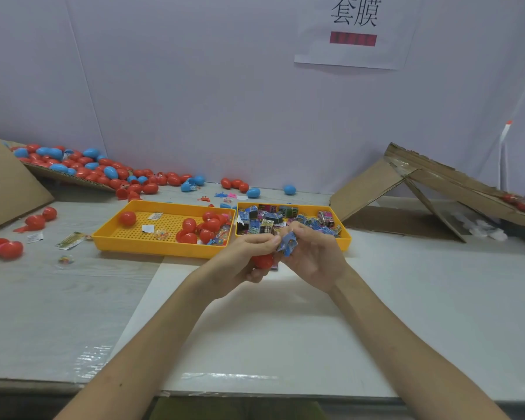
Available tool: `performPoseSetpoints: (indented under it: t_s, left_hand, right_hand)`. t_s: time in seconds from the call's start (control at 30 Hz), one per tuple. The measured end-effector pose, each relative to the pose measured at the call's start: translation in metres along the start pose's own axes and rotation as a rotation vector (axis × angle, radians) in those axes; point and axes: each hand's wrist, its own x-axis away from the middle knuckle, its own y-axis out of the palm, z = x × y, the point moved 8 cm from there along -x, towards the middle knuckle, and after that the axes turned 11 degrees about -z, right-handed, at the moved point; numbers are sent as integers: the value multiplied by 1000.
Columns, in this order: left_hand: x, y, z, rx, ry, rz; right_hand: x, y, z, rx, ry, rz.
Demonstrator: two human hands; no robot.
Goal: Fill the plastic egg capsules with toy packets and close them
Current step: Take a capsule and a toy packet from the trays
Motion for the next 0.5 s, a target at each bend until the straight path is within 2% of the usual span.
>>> performPoseSetpoints:
  t_s: [0.17,0.37,0.5]
  left_hand:
    - [0,-4,-3,1,5,65]
    - [4,-21,0,-27,34,292]
    - [6,-21,7,-44,84,279]
  right_hand:
    - [1,-9,2,70,52,118]
    - [4,-28,1,59,53,303]
    - [3,-29,0,123,68,298]
